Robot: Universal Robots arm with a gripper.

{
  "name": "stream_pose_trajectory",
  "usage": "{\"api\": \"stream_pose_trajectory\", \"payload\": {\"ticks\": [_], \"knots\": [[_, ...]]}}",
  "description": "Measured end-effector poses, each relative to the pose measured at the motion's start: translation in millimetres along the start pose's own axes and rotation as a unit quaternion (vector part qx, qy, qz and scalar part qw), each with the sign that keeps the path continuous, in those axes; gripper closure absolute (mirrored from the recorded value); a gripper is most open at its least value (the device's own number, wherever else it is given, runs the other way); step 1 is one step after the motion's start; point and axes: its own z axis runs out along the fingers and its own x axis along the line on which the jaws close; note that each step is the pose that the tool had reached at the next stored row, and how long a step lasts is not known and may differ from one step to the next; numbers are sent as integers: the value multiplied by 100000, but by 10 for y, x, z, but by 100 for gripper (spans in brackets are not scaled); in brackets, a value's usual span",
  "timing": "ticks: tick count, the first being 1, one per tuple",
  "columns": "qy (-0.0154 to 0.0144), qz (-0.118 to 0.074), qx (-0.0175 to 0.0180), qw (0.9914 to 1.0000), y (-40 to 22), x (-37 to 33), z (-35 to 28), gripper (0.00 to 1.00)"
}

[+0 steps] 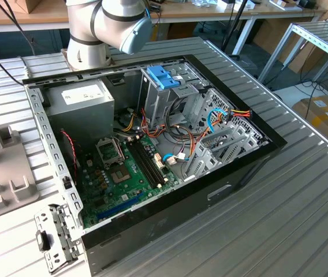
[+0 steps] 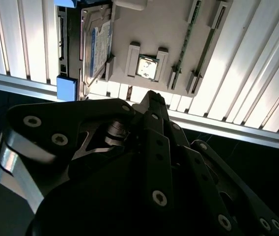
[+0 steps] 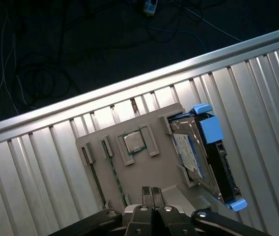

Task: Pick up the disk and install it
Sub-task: 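Pick up the disk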

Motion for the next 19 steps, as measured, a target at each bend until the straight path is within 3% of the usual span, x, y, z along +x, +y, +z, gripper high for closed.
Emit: {"api": "stream_pose_trajectory", "payload": {"ticks": [19], "knots": [[110,-2469,-59,99969,0,0,1,89]]}}
